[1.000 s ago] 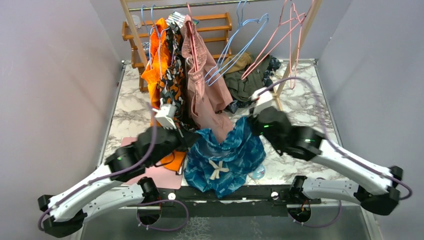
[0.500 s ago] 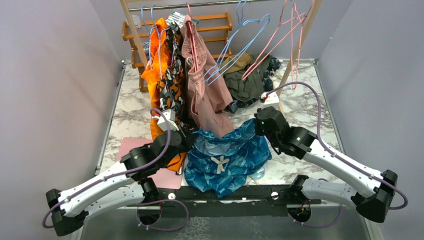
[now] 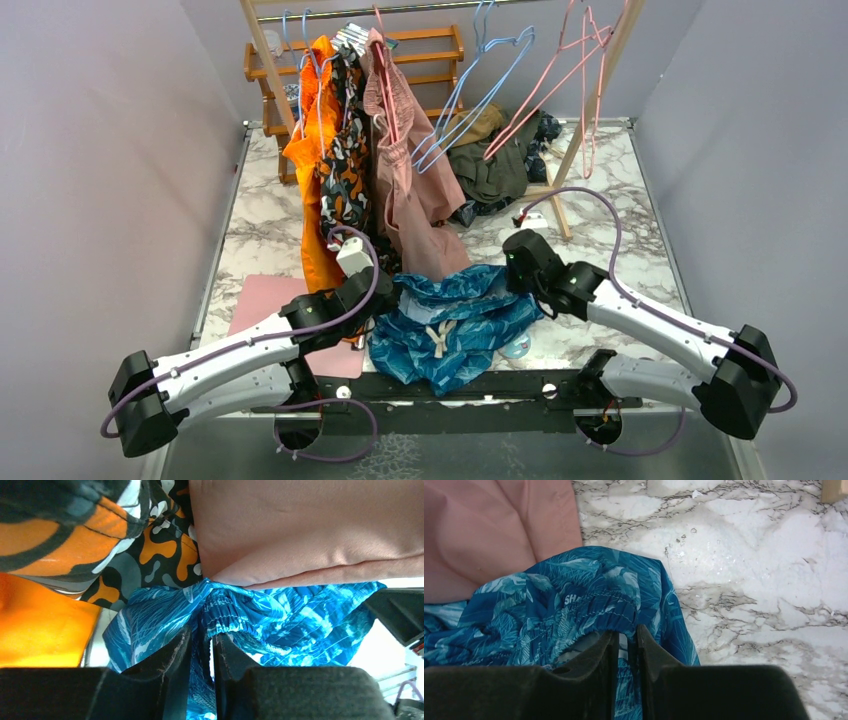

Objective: Place the shorts on the hanger
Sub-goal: Adjust the shorts at the center of the board.

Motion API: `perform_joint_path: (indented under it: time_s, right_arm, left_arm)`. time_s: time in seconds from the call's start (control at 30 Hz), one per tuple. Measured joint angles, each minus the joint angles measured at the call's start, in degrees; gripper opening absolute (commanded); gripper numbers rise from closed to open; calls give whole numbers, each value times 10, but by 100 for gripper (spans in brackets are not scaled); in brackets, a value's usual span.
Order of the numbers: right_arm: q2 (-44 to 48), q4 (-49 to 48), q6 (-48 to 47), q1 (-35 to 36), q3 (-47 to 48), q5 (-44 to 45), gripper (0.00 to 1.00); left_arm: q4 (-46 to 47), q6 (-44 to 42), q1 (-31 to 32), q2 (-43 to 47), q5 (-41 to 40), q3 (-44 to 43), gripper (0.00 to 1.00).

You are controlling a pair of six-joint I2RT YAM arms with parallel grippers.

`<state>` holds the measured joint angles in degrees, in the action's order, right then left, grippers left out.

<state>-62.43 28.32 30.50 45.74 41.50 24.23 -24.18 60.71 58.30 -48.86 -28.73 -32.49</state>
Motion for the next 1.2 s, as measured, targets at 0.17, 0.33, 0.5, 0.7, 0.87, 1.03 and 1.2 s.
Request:
perform_joint_path:
  time_s: [0.17, 0.33, 0.5, 0.7, 0.87, 1.03, 1.2]
  right_arm:
    - [8, 0, 0, 0, 0, -26, 35]
    - [20, 4, -1, 0, 0, -50, 45]
    - [47, 22, -2, 0, 1, -70, 60]
    - [82, 66, -15, 0, 30, -86, 68]
    - [103, 94, -34, 0, 72, -114, 70]
    - [130, 107, -77, -1, 123, -181, 69]
    - [170, 94, -140, -1, 192, -271, 68]
  left_arm:
    - [6, -7, 0, 0, 3, 0, 37]
    - [7, -15, 0, 8, 17, 0, 49]
    - [4, -22, 0, 25, 30, 0, 68]
    - [-20, -36, 0, 54, 39, -4, 99]
    - [-51, -59, 0, 87, 39, -26, 99]
    - [-75, -100, 0, 141, 40, -52, 99]
    - [-80, -207, 0, 175, 57, -94, 99]
